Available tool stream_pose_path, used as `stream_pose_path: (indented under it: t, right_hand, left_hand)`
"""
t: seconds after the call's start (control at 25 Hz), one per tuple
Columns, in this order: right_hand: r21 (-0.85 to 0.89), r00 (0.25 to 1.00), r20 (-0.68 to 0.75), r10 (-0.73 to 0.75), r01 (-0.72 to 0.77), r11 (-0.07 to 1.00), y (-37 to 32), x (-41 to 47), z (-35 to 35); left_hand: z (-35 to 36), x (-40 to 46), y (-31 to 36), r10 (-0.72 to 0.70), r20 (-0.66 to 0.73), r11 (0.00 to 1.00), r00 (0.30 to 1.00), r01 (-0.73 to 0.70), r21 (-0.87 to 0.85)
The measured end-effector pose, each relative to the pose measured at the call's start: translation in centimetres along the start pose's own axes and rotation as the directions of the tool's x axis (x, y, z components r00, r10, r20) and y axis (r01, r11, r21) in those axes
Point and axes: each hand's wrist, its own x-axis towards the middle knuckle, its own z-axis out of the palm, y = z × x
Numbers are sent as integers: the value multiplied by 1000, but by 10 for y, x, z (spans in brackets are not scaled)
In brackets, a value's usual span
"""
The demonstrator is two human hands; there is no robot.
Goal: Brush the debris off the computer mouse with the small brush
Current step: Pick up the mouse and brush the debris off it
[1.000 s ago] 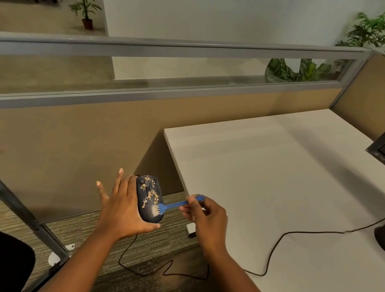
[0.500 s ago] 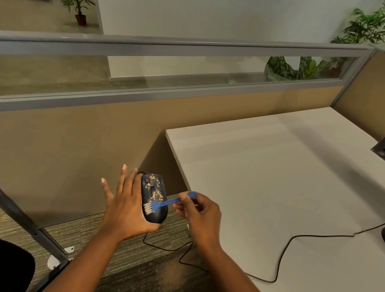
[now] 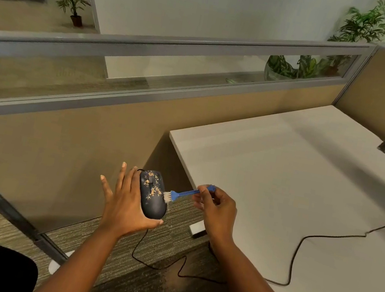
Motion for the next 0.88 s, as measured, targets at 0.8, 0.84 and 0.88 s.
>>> stream_pose_path:
  t: [0.8,0.84,0.88]
  right_hand:
    - [60,999,14,42,-43,997,0,27,-11]
    - [98,998,21,66,-68,993,1,28,-9]
    - [116,996,28,80,-83,990,2,28,-7]
  left_hand:
    - [0,4,15,-6,-39,1000,999,5,-23]
    - [1,4,15,5,-44,1000,999,-6,-24]
    - [0,4,16,20,-51,999,999,-21,-24]
